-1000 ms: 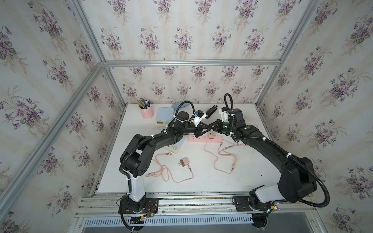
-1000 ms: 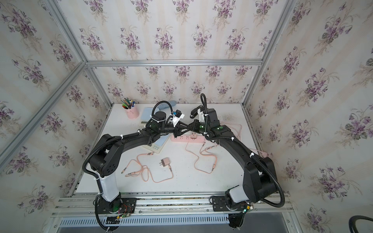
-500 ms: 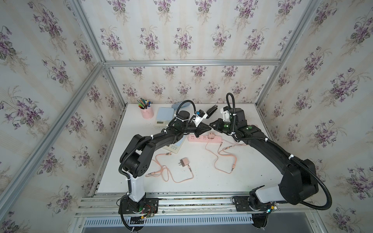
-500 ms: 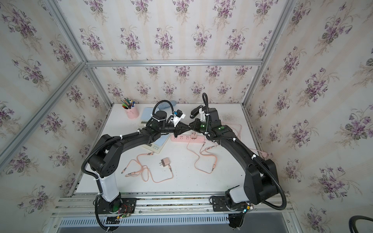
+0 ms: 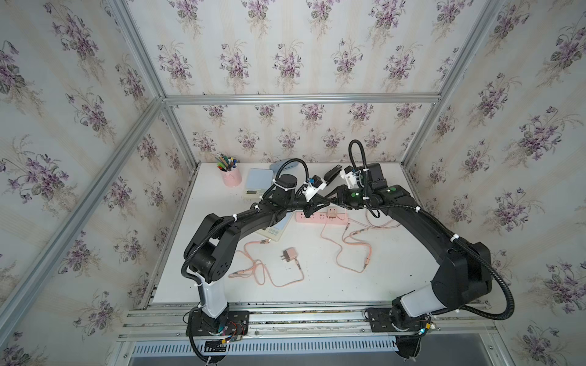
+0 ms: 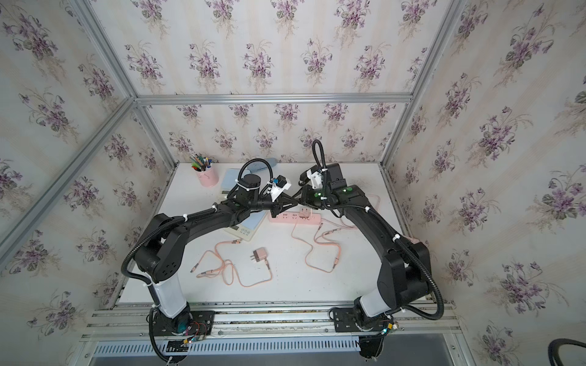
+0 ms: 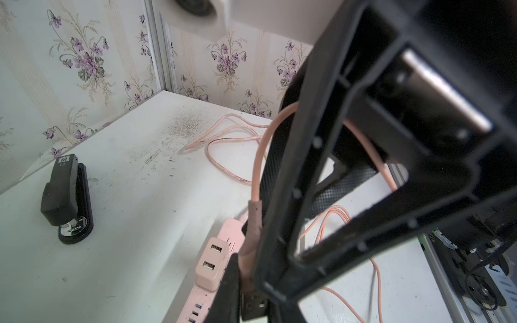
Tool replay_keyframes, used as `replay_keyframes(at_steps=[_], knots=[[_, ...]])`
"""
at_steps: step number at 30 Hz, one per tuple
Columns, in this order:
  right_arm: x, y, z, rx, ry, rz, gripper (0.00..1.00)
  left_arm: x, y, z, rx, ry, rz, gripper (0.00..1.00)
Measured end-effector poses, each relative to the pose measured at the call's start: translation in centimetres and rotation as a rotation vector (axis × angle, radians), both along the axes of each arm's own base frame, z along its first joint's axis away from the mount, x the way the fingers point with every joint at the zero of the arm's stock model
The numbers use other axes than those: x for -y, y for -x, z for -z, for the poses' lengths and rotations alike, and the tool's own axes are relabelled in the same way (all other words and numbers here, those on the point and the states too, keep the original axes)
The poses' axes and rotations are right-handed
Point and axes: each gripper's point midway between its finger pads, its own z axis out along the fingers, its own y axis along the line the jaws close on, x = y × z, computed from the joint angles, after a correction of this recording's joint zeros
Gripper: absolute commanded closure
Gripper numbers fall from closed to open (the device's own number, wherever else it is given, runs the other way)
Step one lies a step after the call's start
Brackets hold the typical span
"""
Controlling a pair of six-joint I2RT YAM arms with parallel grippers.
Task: Charge the electronic scale
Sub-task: Insert the charging cable into the plug.
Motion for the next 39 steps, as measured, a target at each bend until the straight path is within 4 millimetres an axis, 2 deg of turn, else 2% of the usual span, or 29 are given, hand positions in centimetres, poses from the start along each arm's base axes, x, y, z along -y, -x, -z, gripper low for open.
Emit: replay_keyframes(at_steps=[2, 4, 5, 9, 11, 17, 19, 20, 22, 23, 24, 28, 32, 39], knots=[[-0.1, 0.2, 0.2, -0.007, 0.001, -0.013, 0.85, 0.0, 0.2, 0.2, 0.005, -0.006, 0.007, 0.98], [0.0, 0.3, 0.5, -0.011, 0.012, -0.021, 0.88, 0.0, 0.4, 0.4, 0.005, -0.015, 0.013, 0.98], [0.1, 0.4, 0.6, -0.019, 0.014, -0.022, 0.87, 0.1, 0.5, 0.5, 0.005, -0.017, 0.017, 0.98], [0.1, 0.4, 0.6, -0.016, 0.022, -0.030, 0.70, 0.2, 0.7, 0.5, 0.015, -0.024, 0.028, 0.98], [0.1, 0.4, 0.6, -0.010, 0.027, -0.037, 0.71, 0.3, 0.9, 0.4, 0.022, -0.025, 0.034, 0.98], [0.0, 0.2, 1.0, -0.020, 0.039, -0.044, 1.00, 0.3, 1.3, 0.7, 0.027, -0.044, 0.043, 0.98], [-0.1, 0.2, 1.2, -0.019, 0.044, -0.055, 1.00, 0.3, 1.4, 0.9, 0.020, -0.053, 0.043, 0.97], [-0.1, 0.3, 1.3, -0.023, 0.043, -0.058, 1.00, 0.2, 1.4, 1.0, 0.018, -0.056, 0.042, 0.93], [-0.1, 0.3, 1.4, -0.023, 0.044, -0.057, 1.00, 0.2, 1.4, 1.1, 0.019, -0.060, 0.037, 0.57], [0.0, 0.2, 1.3, -0.017, 0.047, -0.052, 1.00, 0.1, 1.3, 1.1, 0.022, -0.063, 0.030, 0.43], [0.4, 0.1, 1.5, -0.009, 0.066, -0.035, 1.00, 0.0, 1.2, 1.0, 0.026, -0.066, 0.016, 0.40], [2.5, -0.3, 1.8, 0.054, 0.144, 0.074, 1.00, -1.1, -0.1, 1.4, -0.011, -0.073, -0.074, 0.39], [4.5, -1.1, 3.4, 0.107, 0.253, 0.194, 1.00, -2.9, -2.6, 3.1, -0.106, -0.089, -0.219, 0.42], [5.0, -3.0, 5.9, 0.140, 0.382, 0.296, 1.00, -3.6, -4.1, 7.7, -0.262, -0.139, -0.354, 0.44]])
